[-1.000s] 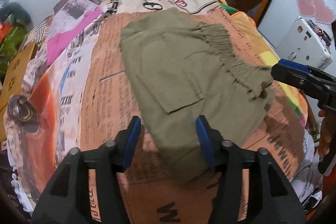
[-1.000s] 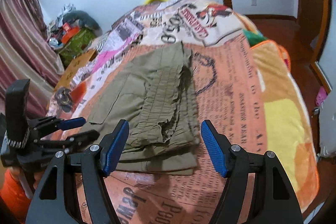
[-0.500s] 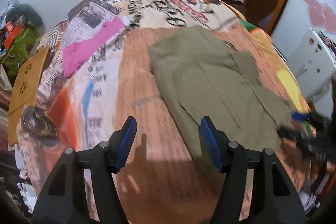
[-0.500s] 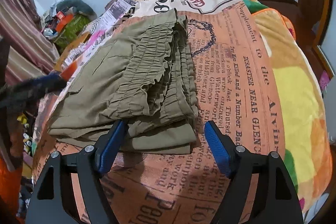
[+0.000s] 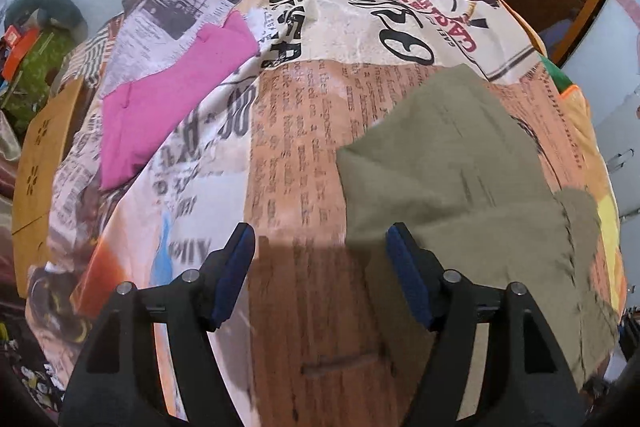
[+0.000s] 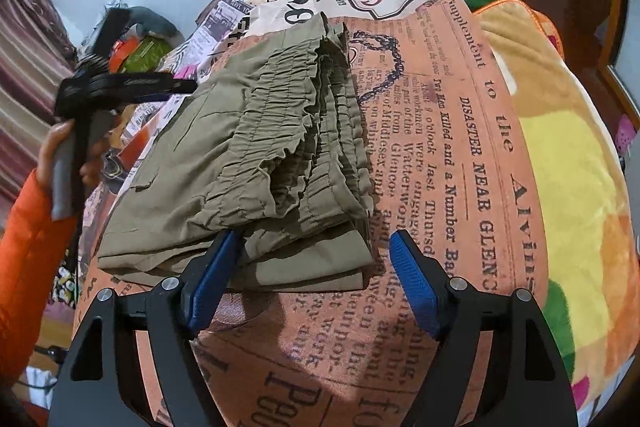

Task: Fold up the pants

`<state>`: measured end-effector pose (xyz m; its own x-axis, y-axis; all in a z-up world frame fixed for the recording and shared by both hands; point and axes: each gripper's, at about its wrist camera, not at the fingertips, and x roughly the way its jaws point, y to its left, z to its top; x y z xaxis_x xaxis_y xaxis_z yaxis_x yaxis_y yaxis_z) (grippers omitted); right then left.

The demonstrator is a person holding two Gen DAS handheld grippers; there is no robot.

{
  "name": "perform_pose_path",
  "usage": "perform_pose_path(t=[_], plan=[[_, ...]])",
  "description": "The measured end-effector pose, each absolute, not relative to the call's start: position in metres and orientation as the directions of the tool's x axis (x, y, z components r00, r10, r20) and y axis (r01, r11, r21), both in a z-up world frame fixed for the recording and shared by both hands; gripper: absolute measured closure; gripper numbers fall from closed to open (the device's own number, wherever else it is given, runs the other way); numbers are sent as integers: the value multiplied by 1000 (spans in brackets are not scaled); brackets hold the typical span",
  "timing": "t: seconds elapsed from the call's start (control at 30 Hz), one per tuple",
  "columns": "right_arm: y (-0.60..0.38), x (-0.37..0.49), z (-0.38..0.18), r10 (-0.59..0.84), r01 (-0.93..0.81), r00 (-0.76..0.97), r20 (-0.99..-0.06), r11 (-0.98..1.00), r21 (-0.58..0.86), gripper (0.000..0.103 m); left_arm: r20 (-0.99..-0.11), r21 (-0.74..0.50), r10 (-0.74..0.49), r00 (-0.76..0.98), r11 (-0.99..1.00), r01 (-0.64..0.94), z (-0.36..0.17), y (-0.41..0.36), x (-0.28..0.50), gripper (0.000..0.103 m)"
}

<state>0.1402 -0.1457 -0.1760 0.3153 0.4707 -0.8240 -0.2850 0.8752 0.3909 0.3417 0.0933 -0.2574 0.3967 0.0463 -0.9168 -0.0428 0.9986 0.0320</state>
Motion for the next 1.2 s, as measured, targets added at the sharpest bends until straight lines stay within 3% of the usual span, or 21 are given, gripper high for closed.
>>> perform_pose_path(t=[0.13, 0.27, 0.4, 0.63, 1.2], plan=[[-145, 145, -176, 472, -302, 308, -826, 872, 386, 28, -932, 57, 53, 360, 998, -2, -274, 88, 361, 33], [-148, 154, -180, 449, -292, 325, -832, 885, 363, 27, -912, 152, 134, 387, 988, 14, -293, 85, 358, 14], [-156, 163, -182, 414, -254, 349, -841, 905, 340, 27, -911, 86, 86, 403, 996, -18, -294, 97, 340, 14], [-177, 169, -168, 348, -185, 399, -848, 937, 298, 27, -909, 101, 101, 403, 995, -22, -284, 92, 305, 14], [-170, 134, -150, 387, -229, 402, -830, 920, 318, 25, -881, 52, 97, 464, 993, -109, -266, 86, 192, 13]])
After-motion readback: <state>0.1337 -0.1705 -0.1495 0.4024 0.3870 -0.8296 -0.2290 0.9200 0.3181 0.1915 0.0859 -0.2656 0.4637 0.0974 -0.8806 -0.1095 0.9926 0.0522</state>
